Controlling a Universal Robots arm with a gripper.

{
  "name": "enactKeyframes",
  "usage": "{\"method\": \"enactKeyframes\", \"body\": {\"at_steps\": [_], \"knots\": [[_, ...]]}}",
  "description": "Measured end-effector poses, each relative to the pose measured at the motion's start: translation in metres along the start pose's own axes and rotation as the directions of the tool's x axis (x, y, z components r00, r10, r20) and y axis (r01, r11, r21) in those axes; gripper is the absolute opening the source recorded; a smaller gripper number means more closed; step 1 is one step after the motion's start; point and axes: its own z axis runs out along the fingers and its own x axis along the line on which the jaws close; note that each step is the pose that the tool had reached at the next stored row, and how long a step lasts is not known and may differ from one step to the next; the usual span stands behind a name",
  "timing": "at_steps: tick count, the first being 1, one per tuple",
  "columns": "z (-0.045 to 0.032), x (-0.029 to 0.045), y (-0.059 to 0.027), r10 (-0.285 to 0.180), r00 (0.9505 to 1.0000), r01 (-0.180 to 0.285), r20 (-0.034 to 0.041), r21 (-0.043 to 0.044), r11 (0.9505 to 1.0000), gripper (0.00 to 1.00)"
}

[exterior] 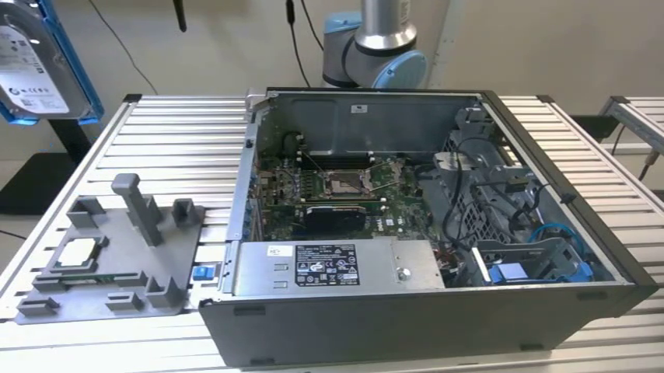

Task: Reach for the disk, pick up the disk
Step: 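Pick up the disk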

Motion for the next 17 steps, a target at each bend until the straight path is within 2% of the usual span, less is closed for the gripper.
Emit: {"method": "enactKeyframes", "body": {"at_steps": [6, 9, 13, 17], "knots": [[-0.0242, -0.0005, -0.0004, 0.0, 1.0, 0.0, -0.0001, 0.0018, 1.0, 0.0], [-0.0336, -0.0007, -0.0006, 0.0, 1.0, 0.0, -0.0001, 0.0026, 1.0, 0.0], [-0.0407, -0.0009, -0.0008, 0.0, 1.0, 0.0, 0.0, 0.0042, 1.0, 0.0], [-0.0409, -0.0009, -0.0007, 0.0, 1.0, 0.0, 0.0, 0.0044, 1.0, 0.0]]}}
